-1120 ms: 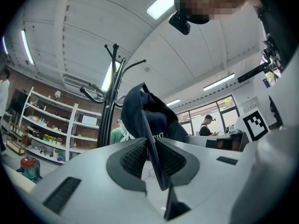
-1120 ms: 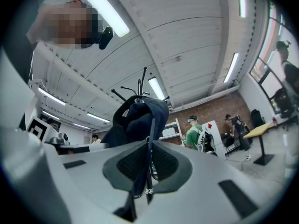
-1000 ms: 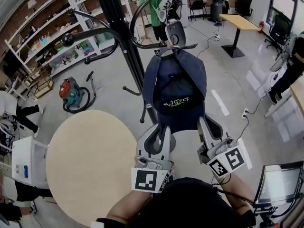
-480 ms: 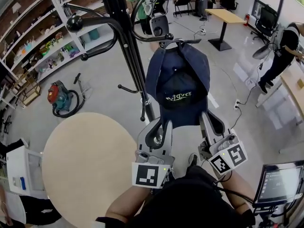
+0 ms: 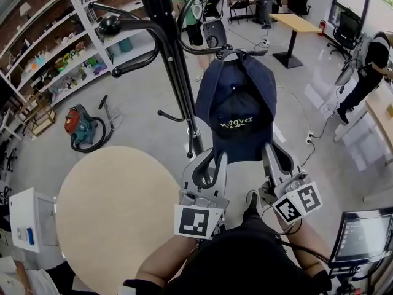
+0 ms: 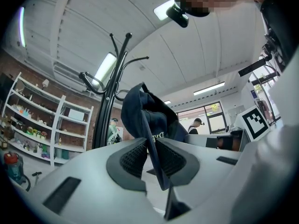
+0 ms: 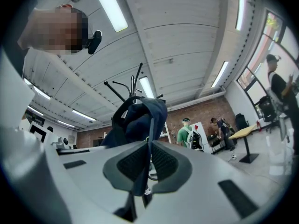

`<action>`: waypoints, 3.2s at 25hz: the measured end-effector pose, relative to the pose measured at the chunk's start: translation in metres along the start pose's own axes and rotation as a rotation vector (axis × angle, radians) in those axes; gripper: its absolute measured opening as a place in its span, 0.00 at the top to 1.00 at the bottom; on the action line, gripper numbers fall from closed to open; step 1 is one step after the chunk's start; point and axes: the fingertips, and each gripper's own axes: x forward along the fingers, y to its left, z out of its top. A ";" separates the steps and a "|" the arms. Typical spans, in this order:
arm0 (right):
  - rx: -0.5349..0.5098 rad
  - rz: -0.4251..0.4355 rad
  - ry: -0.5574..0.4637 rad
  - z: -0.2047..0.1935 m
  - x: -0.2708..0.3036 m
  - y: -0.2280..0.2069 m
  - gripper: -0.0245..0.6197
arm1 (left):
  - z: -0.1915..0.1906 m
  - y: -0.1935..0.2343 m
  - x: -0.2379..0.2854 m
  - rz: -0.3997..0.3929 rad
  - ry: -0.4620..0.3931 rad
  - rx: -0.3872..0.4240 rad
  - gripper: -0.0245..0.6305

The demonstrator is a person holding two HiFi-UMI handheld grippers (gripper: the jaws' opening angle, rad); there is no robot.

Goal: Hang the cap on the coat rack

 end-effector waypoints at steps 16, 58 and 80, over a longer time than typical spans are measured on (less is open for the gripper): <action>0.021 0.011 0.002 -0.008 0.012 -0.009 0.91 | -0.004 0.007 0.011 0.008 0.003 0.015 0.87; 0.152 0.460 0.133 -0.041 0.093 -0.046 0.91 | -0.030 0.030 0.041 0.498 0.051 0.081 0.87; 0.173 0.638 0.201 -0.053 0.124 -0.052 0.91 | -0.041 0.034 0.048 0.691 0.080 0.101 0.87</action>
